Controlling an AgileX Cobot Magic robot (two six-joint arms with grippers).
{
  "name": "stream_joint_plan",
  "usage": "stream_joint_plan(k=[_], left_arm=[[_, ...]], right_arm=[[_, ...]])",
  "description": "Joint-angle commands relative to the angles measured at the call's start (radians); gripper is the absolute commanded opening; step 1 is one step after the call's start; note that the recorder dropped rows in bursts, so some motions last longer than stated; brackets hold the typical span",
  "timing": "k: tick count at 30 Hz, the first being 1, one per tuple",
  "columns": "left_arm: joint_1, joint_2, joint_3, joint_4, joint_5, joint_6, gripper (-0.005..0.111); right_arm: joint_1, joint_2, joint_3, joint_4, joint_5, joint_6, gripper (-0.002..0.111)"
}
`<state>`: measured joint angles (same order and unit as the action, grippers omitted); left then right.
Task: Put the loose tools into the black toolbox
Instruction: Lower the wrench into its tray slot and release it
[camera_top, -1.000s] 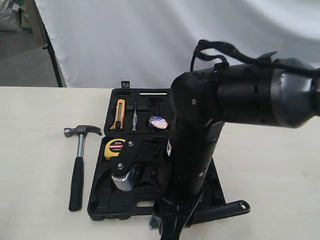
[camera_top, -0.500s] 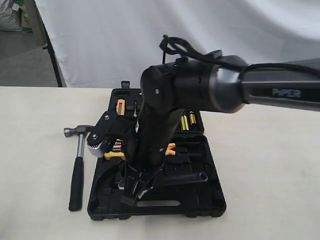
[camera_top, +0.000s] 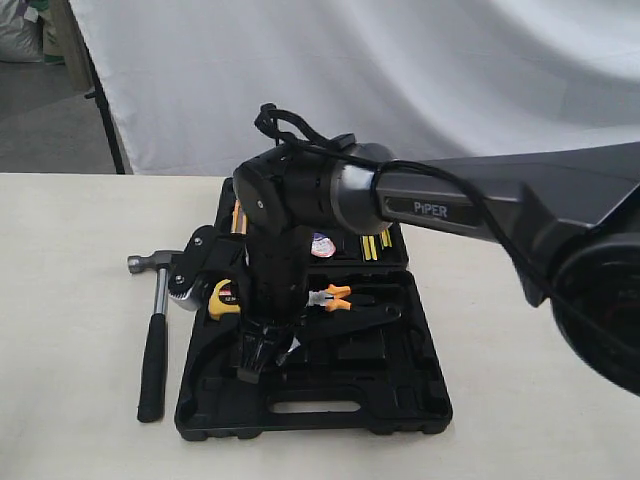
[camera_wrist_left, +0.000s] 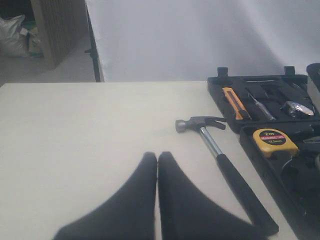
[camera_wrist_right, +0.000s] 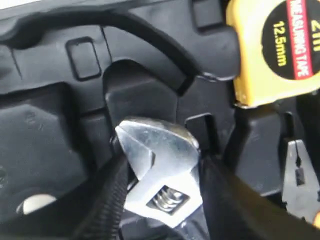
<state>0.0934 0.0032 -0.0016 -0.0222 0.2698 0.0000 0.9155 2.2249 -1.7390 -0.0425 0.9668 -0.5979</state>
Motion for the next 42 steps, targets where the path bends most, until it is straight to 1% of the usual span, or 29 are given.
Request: stream_joint_plan(k=[1,4,7,10,13,15,21,23,27,30,34,42], left_arm=[[0.002,-0.003,0.002,-0.008,-0.001,0.000,0.001],[0.002,-0.003,0.002,-0.008,-0.001,0.000,0.001],[0.002,-0.003,0.002,-0.008,-0.001,0.000,0.001],[0.002,-0.003,0.002,-0.008,-0.001,0.000,0.001],[0.002,-0.003,0.002,-0.008,-0.001,0.000,0.001],[0.002,-0.003,0.002,-0.008,-0.001,0.000,0.001],[0.002,-0.003,0.002,-0.008,-0.001,0.000,0.001],[0.002,-0.003,0.002,-0.008,-0.001,0.000,0.001],[0.002,-0.003,0.002,-0.008,-0.001,0.000,0.001],[0.002,-0.003,0.002,-0.008,-0.001,0.000,0.001],[0.002,-0.003,0.002,-0.008,-0.001,0.000,0.001],[0.002,-0.003,0.002,-0.008,-0.001,0.000,0.001]], right_arm=[[-0.019,0.039,-0.058,-0.012,-0.005,0.004,-0.001],[-0.060,0.042,-0.062,-0.008,-0.026,0.037,-0.001],[-0.075,0.042,-0.062,0.033,-0.017,0.046,-0.001],[-0.075,0.042,-0.062,0.069,-0.028,0.047,-0.001],[-0.075,0.042,-0.062,0.163,-0.038,0.056,-0.001],[-0.075,0.042,-0.062,0.176,-0.042,0.114,-0.001],[-0.075,0.042,-0.062,0.156,-0.062,0.135,-0.001],[-0.075,0.042,-0.062,0.093,-0.062,0.199,-0.001],[-0.075,0.043,-0.062,0.086,-0.046,0.216,-0.001],[-0.075,0.048,-0.062,0.101,-0.019,0.216,-0.001],[-0.075,0.051,-0.062,0.113,-0.021,0.263,-0.001],[-0.075,0.051,-0.062,0.127,-0.025,0.261,-0.001]])
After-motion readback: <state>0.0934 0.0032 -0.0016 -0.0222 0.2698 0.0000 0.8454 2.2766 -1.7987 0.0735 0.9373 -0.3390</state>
